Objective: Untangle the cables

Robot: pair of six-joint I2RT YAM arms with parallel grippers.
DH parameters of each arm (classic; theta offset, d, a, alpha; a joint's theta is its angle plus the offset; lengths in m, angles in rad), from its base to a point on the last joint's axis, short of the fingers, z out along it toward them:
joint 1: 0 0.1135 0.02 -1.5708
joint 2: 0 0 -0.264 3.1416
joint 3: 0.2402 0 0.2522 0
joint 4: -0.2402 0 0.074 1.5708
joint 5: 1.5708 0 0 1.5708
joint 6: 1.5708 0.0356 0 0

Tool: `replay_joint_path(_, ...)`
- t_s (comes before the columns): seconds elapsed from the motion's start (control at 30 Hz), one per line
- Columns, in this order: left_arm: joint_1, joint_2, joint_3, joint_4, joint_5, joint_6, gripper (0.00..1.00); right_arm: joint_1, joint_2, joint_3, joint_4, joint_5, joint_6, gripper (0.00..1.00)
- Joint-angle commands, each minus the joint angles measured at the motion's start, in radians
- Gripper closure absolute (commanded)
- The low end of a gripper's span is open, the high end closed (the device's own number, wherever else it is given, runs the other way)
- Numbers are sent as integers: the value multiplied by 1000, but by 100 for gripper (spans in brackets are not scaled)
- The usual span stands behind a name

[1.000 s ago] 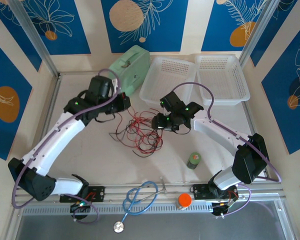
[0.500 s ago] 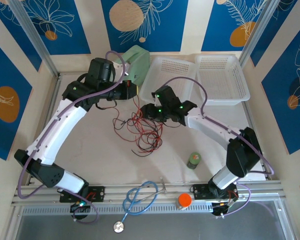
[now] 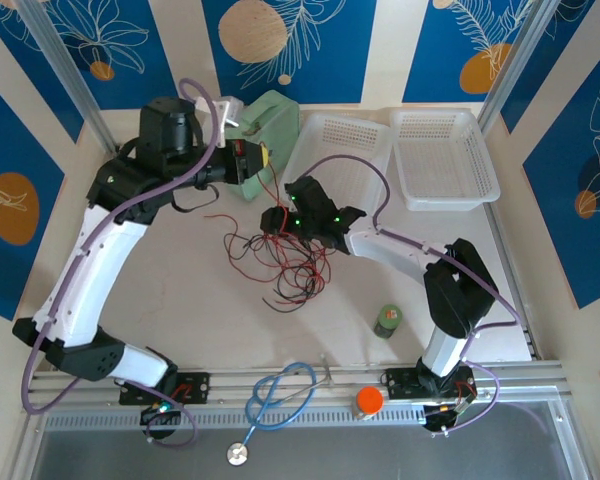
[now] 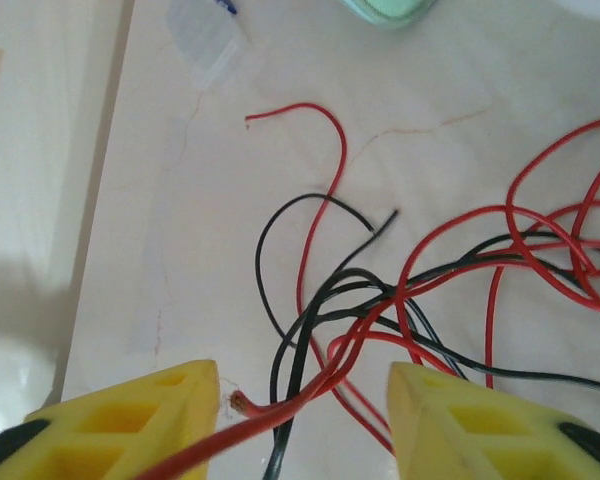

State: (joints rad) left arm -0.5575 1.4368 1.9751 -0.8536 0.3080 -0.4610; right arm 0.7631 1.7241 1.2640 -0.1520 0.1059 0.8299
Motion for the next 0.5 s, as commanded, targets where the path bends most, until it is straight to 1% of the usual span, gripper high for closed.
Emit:
replay_joint_path(0.0, -7, -22, 66, 34, -20, 24, 100, 16, -7, -63, 16, 17, 57, 63)
replay_joint_path(0.07, -7, -25, 90, 53, -34, 22, 100, 21, 19, -87, 23, 8, 78, 73)
replay_joint_path(0.17, -7, -32, 118, 60, -72, 32, 100, 27, 45, -120, 30, 7, 103, 85)
replay_joint_path(0.2, -7, -37, 127, 60, -88, 37, 100, 28, 45, -129, 30, 10, 108, 87)
replay_joint_path(0.33, -6, -55, 154, 56, -164, 61, 100, 34, 19, -177, -22, 50, 118, 88)
replay_joint_path(0.47, -6, -80, 157, 62, -237, 82, 100, 40, -30, -263, -64, 77, 136, 85)
